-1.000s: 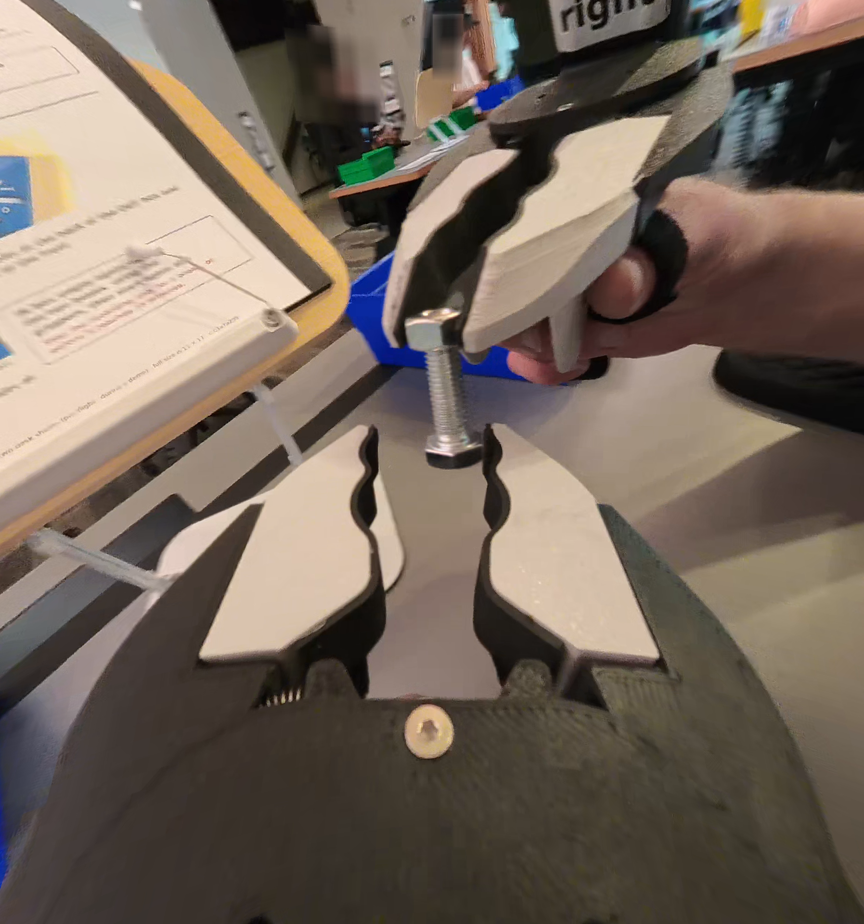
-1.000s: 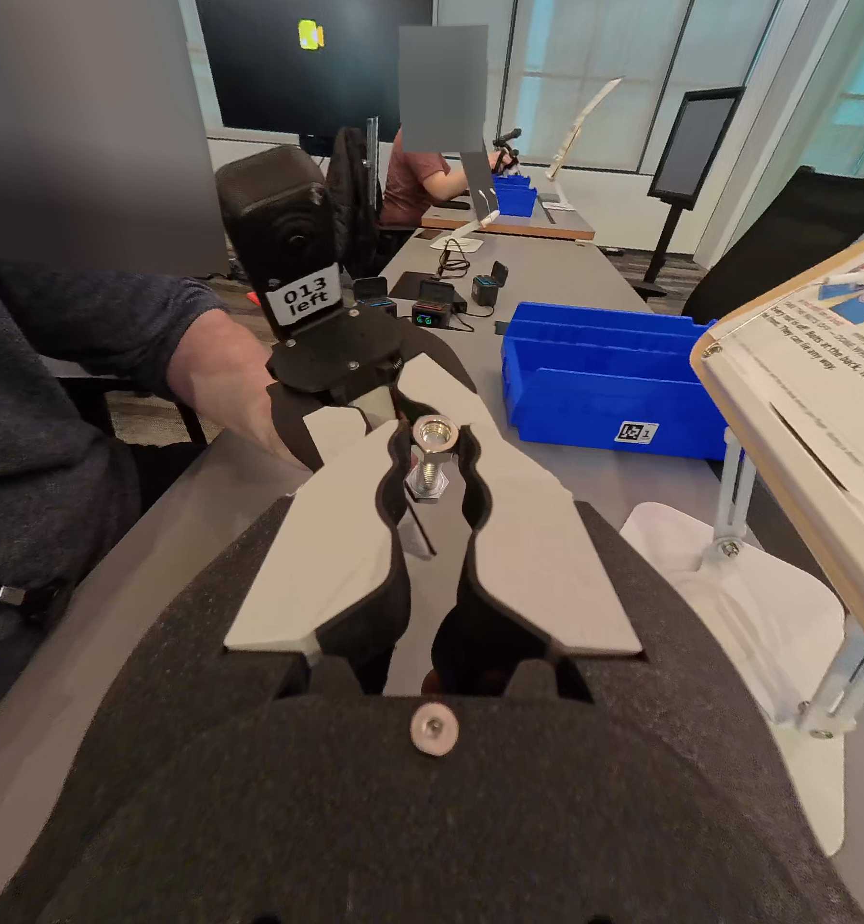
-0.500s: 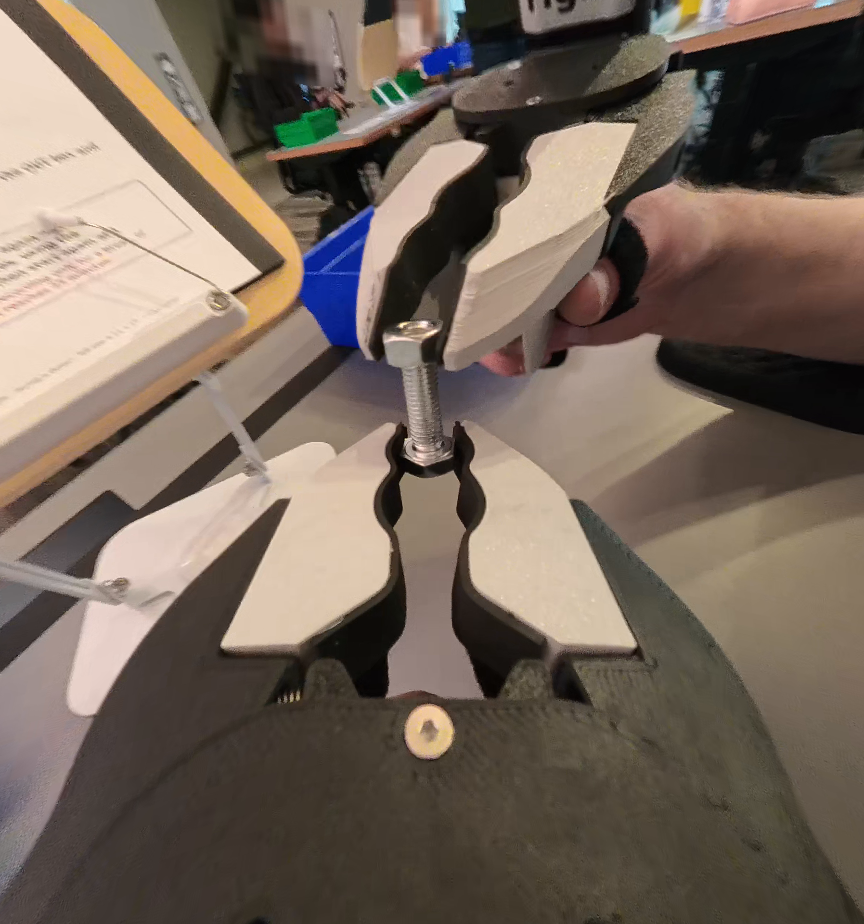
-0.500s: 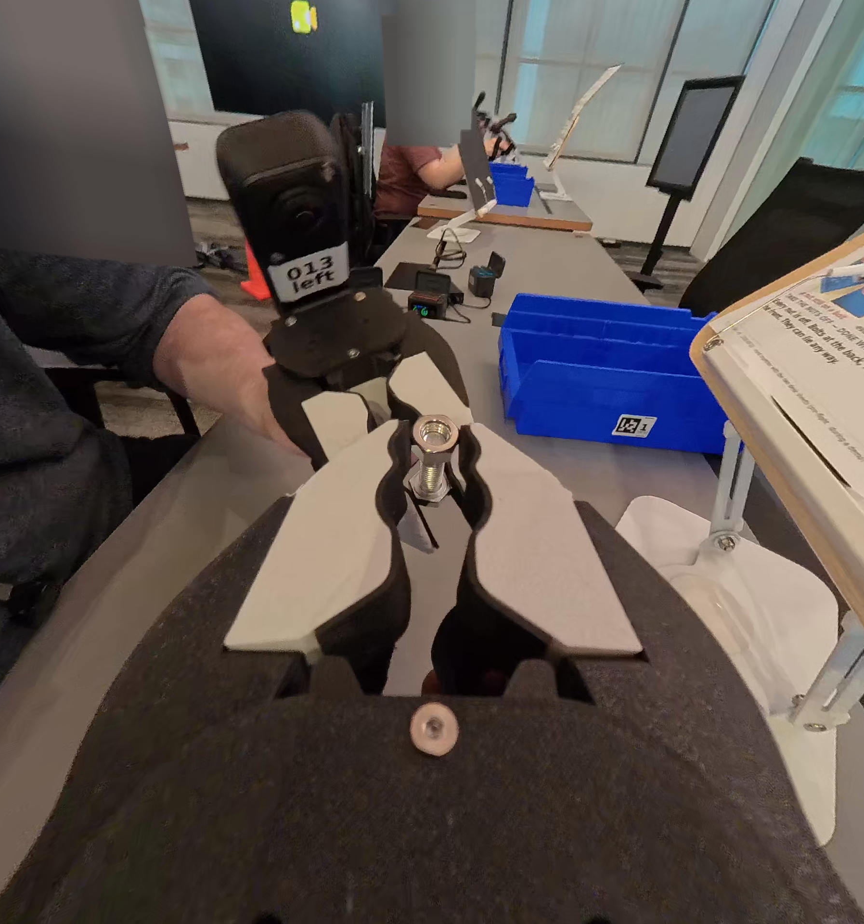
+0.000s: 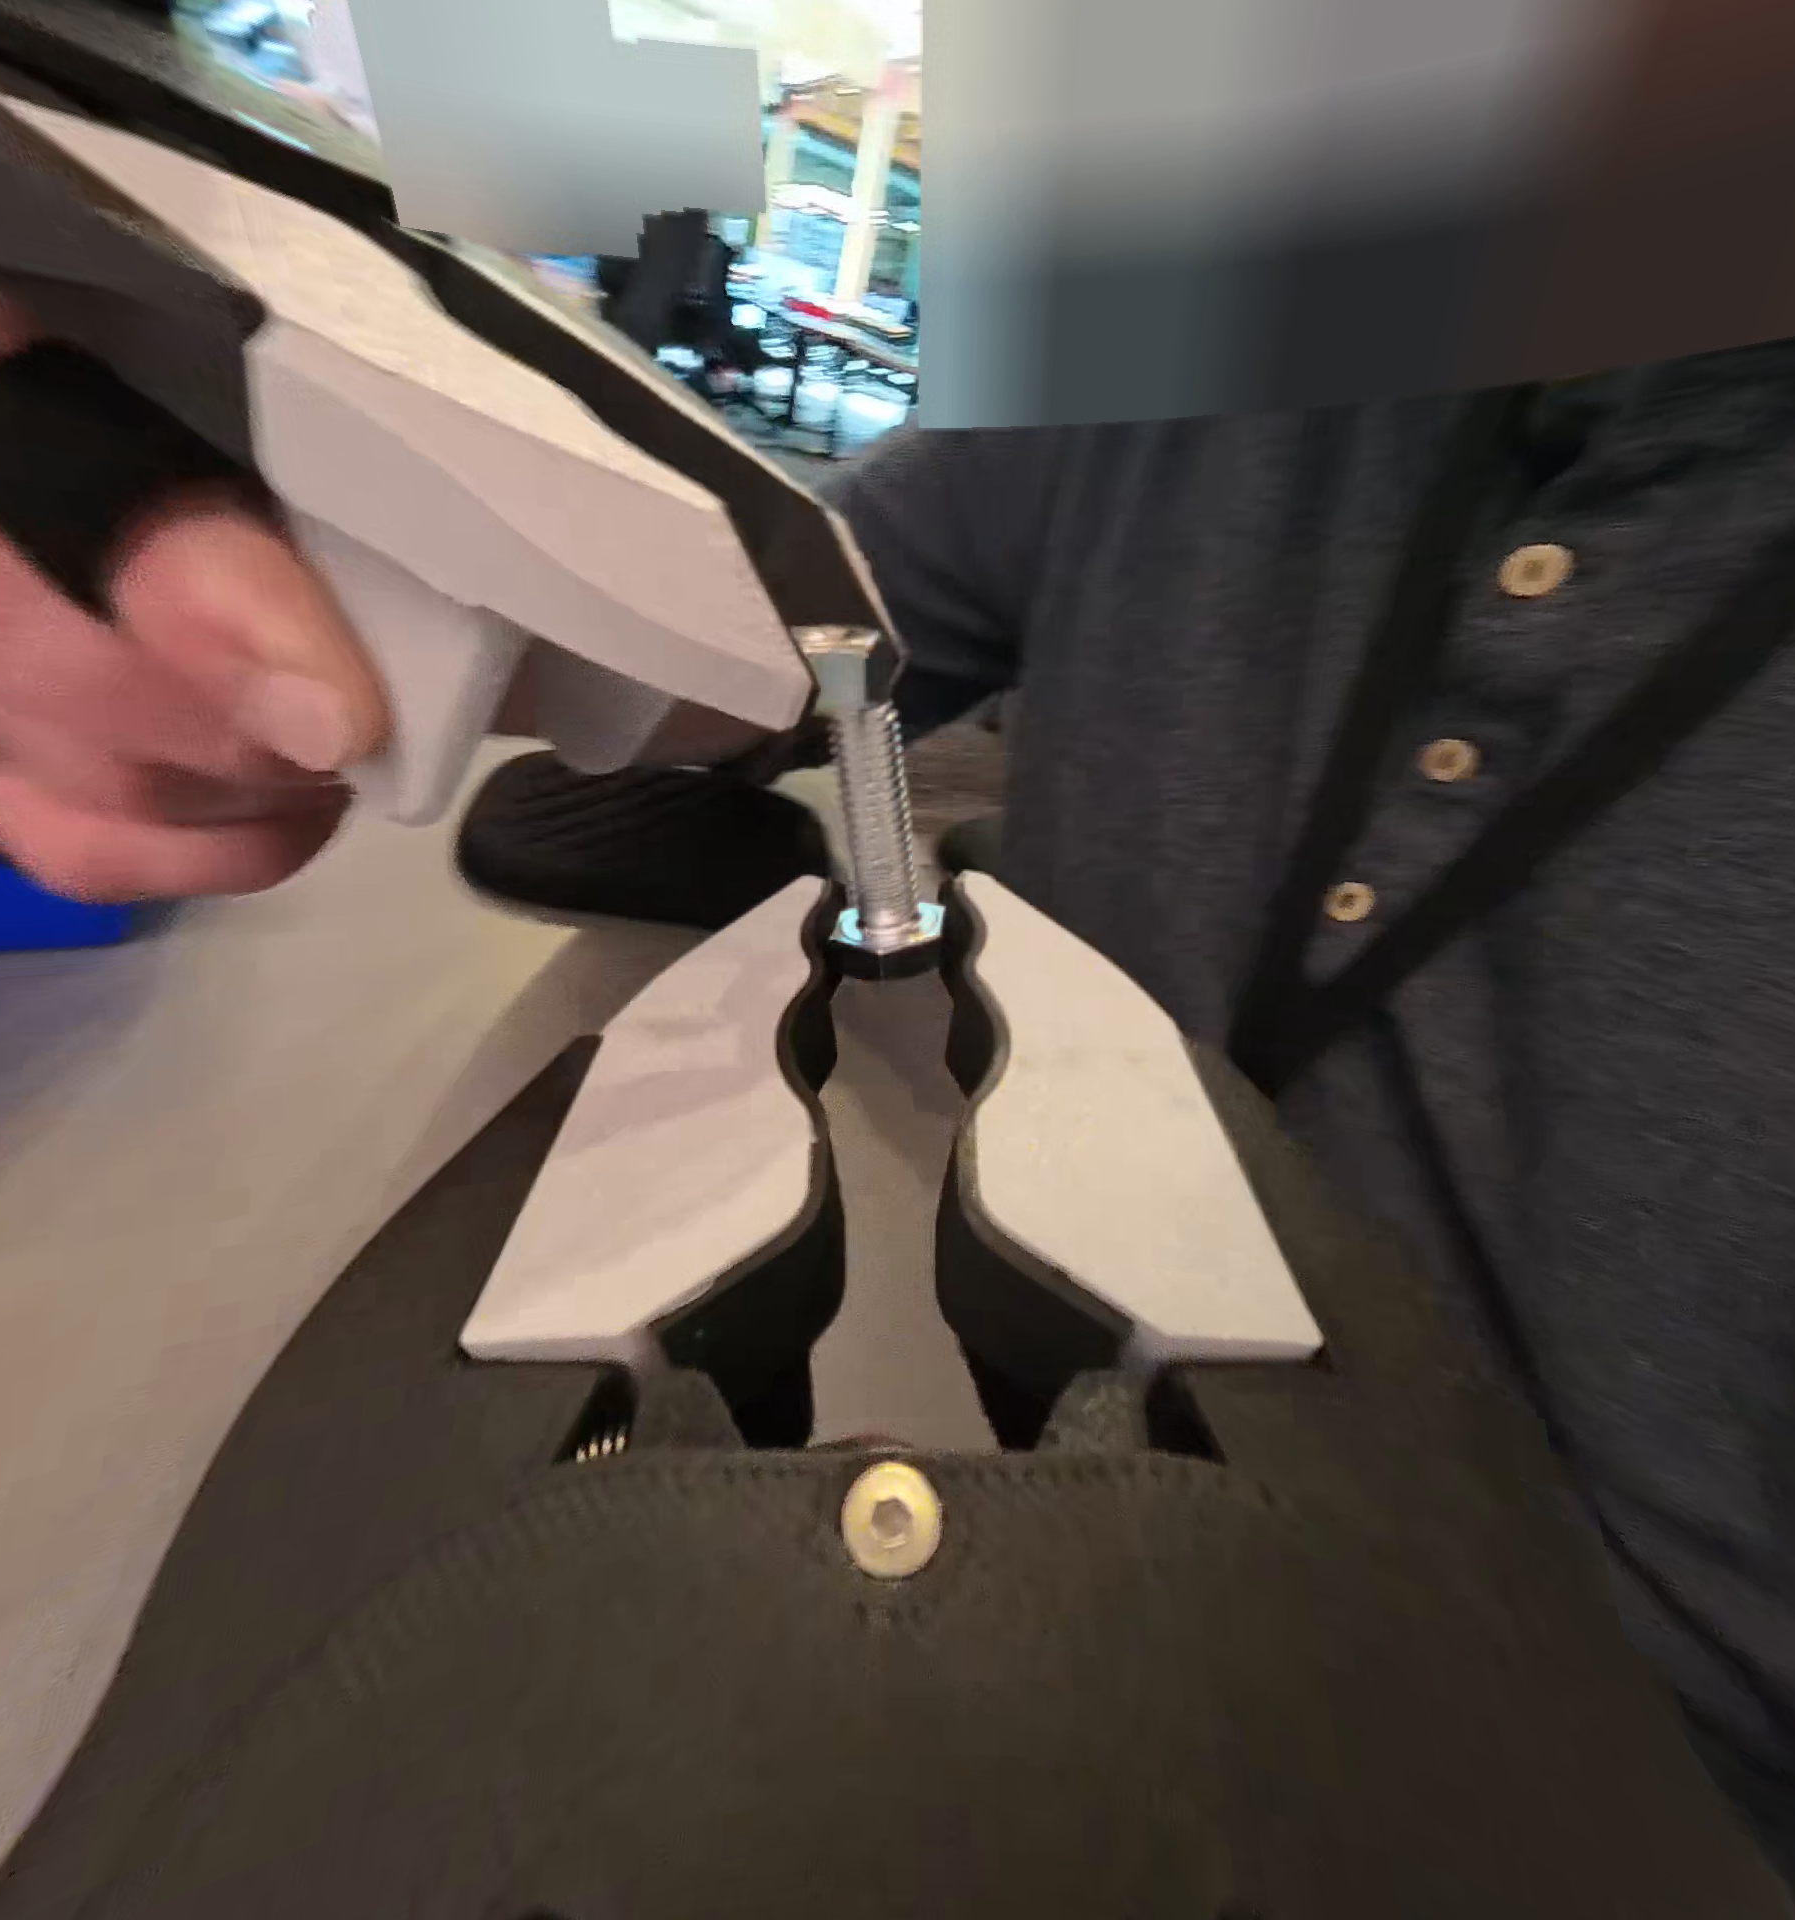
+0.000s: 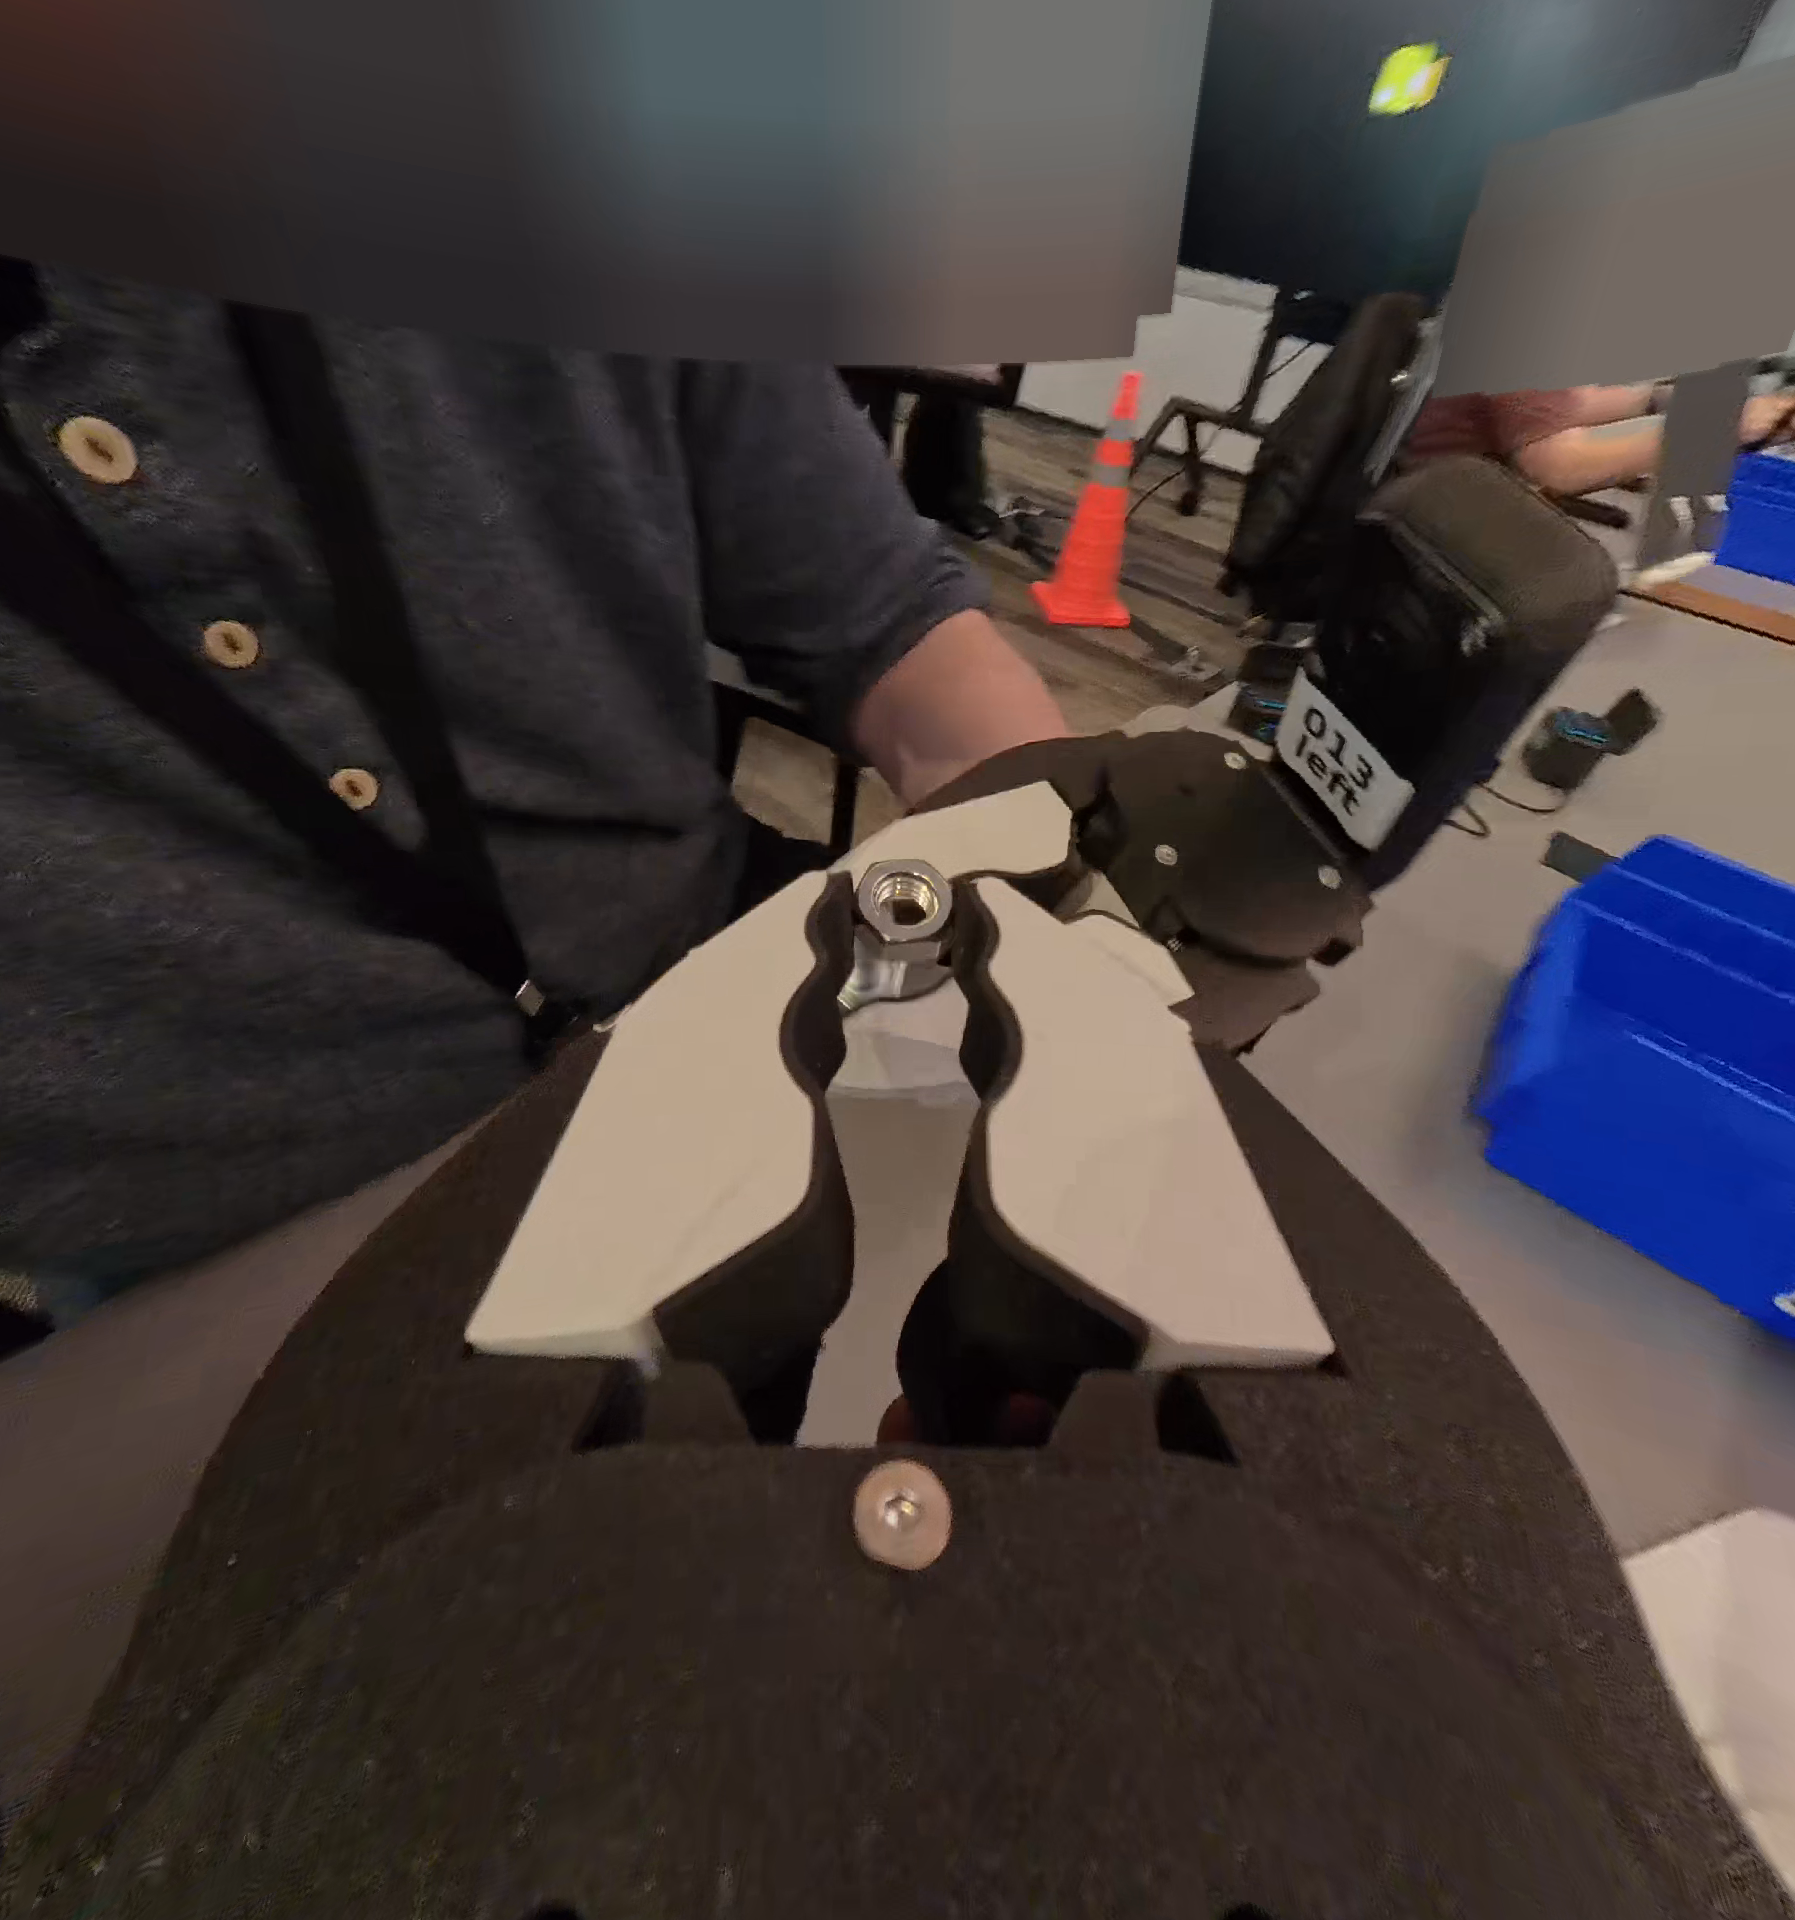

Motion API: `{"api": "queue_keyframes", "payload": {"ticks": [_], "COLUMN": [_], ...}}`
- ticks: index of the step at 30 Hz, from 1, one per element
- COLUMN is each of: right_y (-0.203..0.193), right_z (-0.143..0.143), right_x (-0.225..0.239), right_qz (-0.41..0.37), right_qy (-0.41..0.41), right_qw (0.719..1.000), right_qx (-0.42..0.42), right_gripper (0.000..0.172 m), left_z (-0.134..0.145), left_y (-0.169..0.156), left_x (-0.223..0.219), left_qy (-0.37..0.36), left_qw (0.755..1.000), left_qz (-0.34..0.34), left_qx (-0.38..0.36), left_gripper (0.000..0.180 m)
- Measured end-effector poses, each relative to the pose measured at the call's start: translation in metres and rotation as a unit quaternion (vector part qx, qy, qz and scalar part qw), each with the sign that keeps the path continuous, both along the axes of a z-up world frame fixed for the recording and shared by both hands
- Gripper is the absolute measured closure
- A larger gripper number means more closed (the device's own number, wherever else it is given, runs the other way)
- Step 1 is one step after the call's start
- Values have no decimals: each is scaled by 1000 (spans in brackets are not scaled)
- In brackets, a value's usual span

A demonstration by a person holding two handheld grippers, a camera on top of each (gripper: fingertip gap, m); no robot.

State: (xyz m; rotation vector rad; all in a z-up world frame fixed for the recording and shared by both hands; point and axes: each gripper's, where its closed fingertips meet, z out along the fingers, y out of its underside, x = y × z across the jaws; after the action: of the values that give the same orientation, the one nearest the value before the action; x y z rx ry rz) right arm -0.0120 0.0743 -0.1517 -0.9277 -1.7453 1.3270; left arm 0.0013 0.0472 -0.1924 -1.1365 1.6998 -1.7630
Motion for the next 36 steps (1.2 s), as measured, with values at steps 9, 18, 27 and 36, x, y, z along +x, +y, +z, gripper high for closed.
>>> {"api": "queue_keyframes", "payload": {"ticks": [9, 18, 27, 36], "right_y": [17, 146, 166, 77], "right_z": [11, -46, -152, -36], "right_x": [19, 240, 327, 134], "right_qz": [-80, -547, -631, -447], "right_qy": [-18, -161, -305, -127], "right_qw": [996, 822, 708, 885], "right_qx": [37, -20, -88, -16], "right_gripper": [153, 153, 137, 140], "left_z": [-3, -39, -58, -46], "left_y": [-10, 23, 36, 60], "left_x": [-9, -22, -11, 4], "left_qy": [-8, 55, 78, 36], "left_qw": [999, 992, 983, 970], "left_qz": [-22, 115, 169, 239], "left_qx": [-47, -3, 12, 8], "left_gripper": [163, 162, 162, 162]}}
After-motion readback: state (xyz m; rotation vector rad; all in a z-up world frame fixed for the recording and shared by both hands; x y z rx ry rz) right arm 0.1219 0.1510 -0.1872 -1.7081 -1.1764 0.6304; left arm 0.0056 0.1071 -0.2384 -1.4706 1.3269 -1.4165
